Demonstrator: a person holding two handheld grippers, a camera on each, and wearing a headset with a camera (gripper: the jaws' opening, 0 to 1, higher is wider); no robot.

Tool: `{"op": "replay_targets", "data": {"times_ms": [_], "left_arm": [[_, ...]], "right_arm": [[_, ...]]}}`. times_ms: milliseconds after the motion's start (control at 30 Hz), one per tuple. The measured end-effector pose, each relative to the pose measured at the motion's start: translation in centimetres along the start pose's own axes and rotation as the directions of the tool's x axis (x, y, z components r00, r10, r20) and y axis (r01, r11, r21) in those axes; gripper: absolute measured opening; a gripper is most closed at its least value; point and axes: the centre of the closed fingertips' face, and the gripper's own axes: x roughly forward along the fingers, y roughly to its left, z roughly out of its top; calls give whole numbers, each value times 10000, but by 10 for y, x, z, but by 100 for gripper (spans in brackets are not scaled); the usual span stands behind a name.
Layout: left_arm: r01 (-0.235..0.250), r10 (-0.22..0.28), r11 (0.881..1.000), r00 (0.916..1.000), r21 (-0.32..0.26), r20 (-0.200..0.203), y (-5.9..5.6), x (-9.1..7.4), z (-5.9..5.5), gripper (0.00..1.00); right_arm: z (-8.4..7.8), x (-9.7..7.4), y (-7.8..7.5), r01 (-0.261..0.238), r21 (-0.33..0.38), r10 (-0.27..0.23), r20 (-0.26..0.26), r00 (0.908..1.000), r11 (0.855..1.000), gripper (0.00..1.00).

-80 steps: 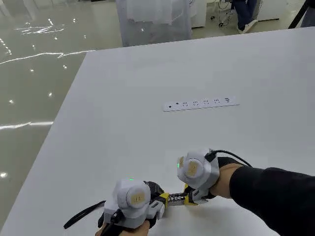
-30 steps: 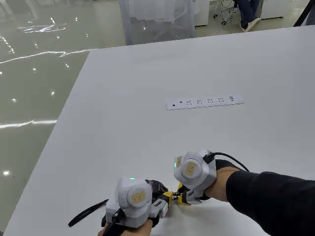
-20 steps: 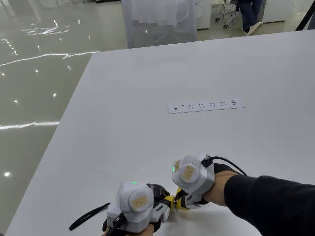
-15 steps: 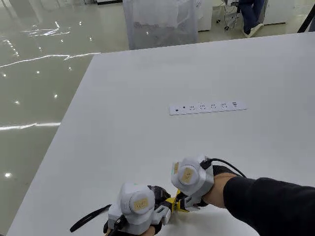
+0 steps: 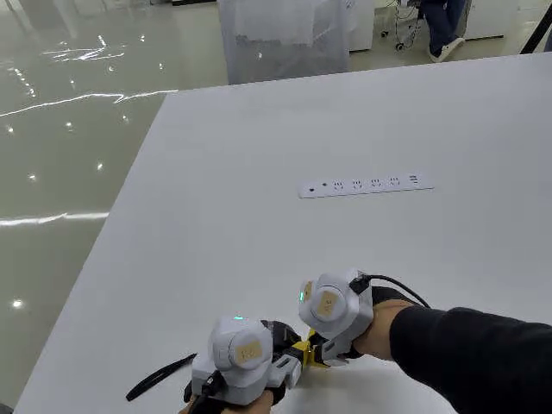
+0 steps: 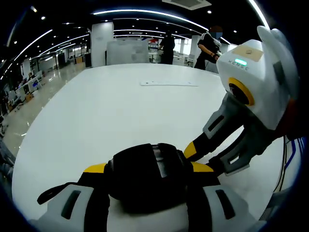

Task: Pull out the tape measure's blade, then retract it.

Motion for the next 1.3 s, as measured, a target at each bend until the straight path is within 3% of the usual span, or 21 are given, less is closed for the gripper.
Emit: {"op": "replay_targets", "data": {"times_ms": [67, 167, 200, 267, 333, 367, 400, 500, 567, 600, 733, 833, 900, 933, 1000, 1033, 1133, 1200, 1300], "left_arm": [[-42, 41, 10000, 9999, 55, 92, -1, 0, 0, 61], [236, -239, 9995, 9996, 210, 132, -1, -1, 1, 62], [408, -408, 9990, 9992, 170, -9, -1, -2, 0, 62], [848, -847, 9962, 9964, 174, -40, -3, -2, 0, 63], [1438, -1438, 9896, 9896, 36, -50, -8, -1, -1, 66], [1882, -1885, 9812, 9821, -436, -18, -10, -1, -2, 68], [1929, -1946, 9789, 9807, -667, -201, -8, -2, -6, 71], [2024, -2035, 9779, 9789, -524, -179, -1, -2, -8, 85], [2422, -2425, 9692, 9702, -451, -4, -3, -3, -5, 94], [2405, -2407, 9697, 9706, -424, 5, -1, -6, -5, 99], [3083, -3083, 9512, 9513, 124, -62, -5, -15, -6, 99], [3222, -3225, 9463, 9466, 273, 39, 3, -23, -6, 99], [3006, -3015, 9533, 9528, 294, 353, 16, -28, -1, 99], [3337, -3343, 9425, 9398, 207, 713, 17, -32, 4, 99], [3431, -3439, 9390, 9369, 230, 632, 25, -38, 3, 99], [3684, -3706, 9286, 9268, 443, 614, 28, -41, 2, 99], [3759, -3792, 9245, 9239, 627, 516, 37, -50, 0, 99], [3719, -3780, 9243, 9232, 861, 696, 44, -59, 5, 99], [3512, -3540, 9343, 9343, 610, 432, 58, -64, 4, 99]], "right_arm": [[0, 0, 1, 35, -124, -35, 21, 10000, 9999, 9], [2, 0, 0, 508, -774, -515, -69, 9987, 9957, 10], [4, 1, 2, 579, -867, -568, 154, 9983, 9946, 10], [2, -1, 0, 654, -318, -636, 533, 9965, 9974, 10], [0, -2, 2, 622, -265, -609, 482, 9970, 9977, 13], [-1, -3, 3, 848, -534, -821, 510, 9953, 9950, 14], [-1, -4, 1, 1101, -777, -1065, 490, 9931, 9909, 13], [-2, -6, 8, 967, -324, -943, 692, 9931, 9948, 19], [-3, -8, 9, 1063, -102, -1052, 761, 9915, 9943, 21], [-5, -9, 13, 993, 470, -1029, 824, 9913, 9939, 23], [-12, -15, 18, 909, 928, -995, 937, 9906, 9915, 25], [-18, -25, 18, 1049, 1457, -1223, 1155, 9858, 9838, 29], [-24, -35, 15, 1323, 2022, -1610, 1328, 9780, 9704, 35], [-28, -43, 14, 1458, 2399, -1843, 1466, 9719, 9598, 37], [-35, -52, 13, 1603, 2574, -2051, 1577, 9660, 9529, 40], [-40, -59, 14, 1639, 2758, -2141, 1627, 9632, 9471, 41], [-51, -76, 17, 1824, 3101, -2454, 1780, 9529, 9330, 44], [-62, -87, 19, 1990, 3277, -2670, 1774, 9472, 9236, 50], [-78, -99, 27, 2058, 3677, -2786, 1568, 9475, 9069, 56]]}}
